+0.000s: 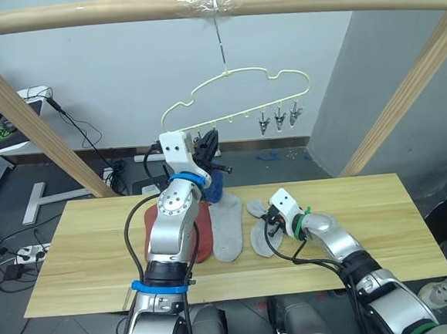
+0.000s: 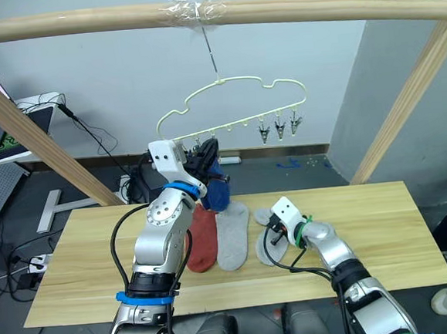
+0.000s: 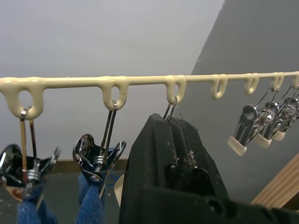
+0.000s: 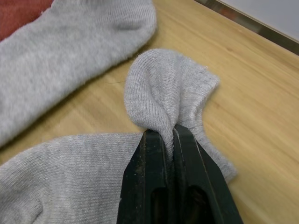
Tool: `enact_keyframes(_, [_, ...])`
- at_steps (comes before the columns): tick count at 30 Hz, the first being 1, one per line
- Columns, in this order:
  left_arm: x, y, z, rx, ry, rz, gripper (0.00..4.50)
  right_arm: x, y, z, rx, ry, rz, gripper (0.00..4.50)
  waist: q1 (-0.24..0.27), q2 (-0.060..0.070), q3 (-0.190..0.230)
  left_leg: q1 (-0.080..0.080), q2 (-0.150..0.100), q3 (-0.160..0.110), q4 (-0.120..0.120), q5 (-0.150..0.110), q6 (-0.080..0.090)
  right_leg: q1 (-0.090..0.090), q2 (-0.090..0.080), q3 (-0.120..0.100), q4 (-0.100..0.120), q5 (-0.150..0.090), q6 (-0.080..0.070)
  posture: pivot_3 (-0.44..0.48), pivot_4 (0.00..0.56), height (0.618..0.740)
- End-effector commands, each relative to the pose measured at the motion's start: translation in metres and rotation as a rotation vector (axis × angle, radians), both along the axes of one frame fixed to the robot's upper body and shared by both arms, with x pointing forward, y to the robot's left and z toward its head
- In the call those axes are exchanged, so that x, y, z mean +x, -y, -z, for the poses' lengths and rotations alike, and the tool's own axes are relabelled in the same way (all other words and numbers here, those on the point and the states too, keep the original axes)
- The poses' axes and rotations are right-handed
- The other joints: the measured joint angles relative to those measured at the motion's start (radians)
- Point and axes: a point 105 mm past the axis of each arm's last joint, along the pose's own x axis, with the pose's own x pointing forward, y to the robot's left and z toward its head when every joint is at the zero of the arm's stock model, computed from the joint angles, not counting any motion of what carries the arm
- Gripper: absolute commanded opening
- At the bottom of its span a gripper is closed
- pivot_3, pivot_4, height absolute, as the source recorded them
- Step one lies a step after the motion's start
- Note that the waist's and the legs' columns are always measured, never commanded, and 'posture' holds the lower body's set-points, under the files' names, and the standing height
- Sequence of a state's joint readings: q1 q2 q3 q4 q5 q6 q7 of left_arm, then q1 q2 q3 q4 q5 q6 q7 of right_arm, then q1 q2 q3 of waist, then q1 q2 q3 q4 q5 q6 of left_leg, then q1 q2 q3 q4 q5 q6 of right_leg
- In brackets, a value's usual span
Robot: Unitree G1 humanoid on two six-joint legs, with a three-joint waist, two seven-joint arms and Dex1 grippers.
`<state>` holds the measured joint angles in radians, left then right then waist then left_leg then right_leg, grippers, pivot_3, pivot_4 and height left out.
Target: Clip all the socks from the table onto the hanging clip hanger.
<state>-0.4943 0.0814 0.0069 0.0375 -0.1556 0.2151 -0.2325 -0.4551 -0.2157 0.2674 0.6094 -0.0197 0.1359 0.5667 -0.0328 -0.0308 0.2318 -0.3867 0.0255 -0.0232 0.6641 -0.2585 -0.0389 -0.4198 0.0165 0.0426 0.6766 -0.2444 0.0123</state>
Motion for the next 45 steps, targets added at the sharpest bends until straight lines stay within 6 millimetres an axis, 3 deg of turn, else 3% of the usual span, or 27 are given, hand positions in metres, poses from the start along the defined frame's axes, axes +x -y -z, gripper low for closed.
enact_keyframes(1, [-0.005,0.009,-0.004,-0.032,-0.006,0.075,0.0,0.0,0.007,-0.016,-0.014,0.091,-0.011,0.01,0.0,0.0,0.0,0.0,0.0,0.0,0.0,0.0,0.0,0.0,0.0,0.0,0.0,0.0,0.0,-0.017,0.183,0.74])
enact_keyframes(4, [-0.007,0.009,0.0,-0.053,-0.032,0.097,0.0,-0.001,0.004,-0.03,0.02,0.137,-0.025,0.01,0.0,0.0,0.0,0.0,0.0,0.001,0.0,0.0,0.0,0.0,0.0,0.0,0.0,0.0,0.0,-0.019,0.182,0.74])
enact_keyframes(8, [-0.007,-0.001,0.007,-0.28,-0.177,0.114,0.0,-0.005,-0.007,-0.072,0.057,0.297,-0.072,0.01,-0.005,0.0,0.0,-0.001,0.001,0.0,0.0,0.0,0.0,-0.001,0.0,0.0,0.0,0.0,0.0,-0.024,0.181,0.74])
enact_keyframes(11, [-0.007,-0.003,0.009,-0.396,-0.256,0.134,0.0,-0.006,-0.008,-0.089,0.022,0.381,-0.071,0.01,-0.005,0.0,0.0,-0.001,0.001,-0.001,0.0,0.0,0.0,-0.001,0.0,0.0,0.0,0.0,0.0,-0.027,0.182,0.74])
enact_keyframes(14, [-0.015,0.005,0.004,-0.521,-0.315,0.238,0.0,-0.006,-0.034,-0.131,0.197,0.425,-0.037,0.01,-0.007,0.0,0.0,0.0,0.001,0.0,0.0,0.0,-0.001,-0.001,0.0,0.0,0.0,0.0,0.0,-0.035,0.185,0.74])
enact_keyframes(17, [-0.017,0.006,0.003,-0.551,-0.333,0.254,0.0,-0.006,-0.042,-0.148,0.245,0.447,-0.016,0.01,-0.013,0.0,0.0,0.0,0.001,-0.001,0.0,0.0,-0.001,-0.001,0.0,0.0,0.0,0.0,0.0,-0.038,0.185,0.74])
enact_keyframes(23, [-0.018,0.007,0.001,-0.572,-0.345,0.255,0.0,-0.01,-0.053,-0.159,0.271,0.432,-0.039,0.01,-0.011,-0.001,-0.001,-0.002,-0.001,-0.001,0.0,0.0,-0.001,-0.001,0.001,0.0,-0.002,0.0,0.0,-0.04,0.19,0.74])
enact_keyframes(45, [-0.016,0.0,0.003,-0.567,-0.343,0.231,0.0,-0.025,-0.063,-0.182,0.387,0.403,-0.086,0.01,-0.017,-0.001,-0.001,-0.003,0.0,-0.001,-0.001,0.0,-0.001,-0.001,0.001,-0.001,-0.003,0.0,0.0,-0.04,0.195,0.74])
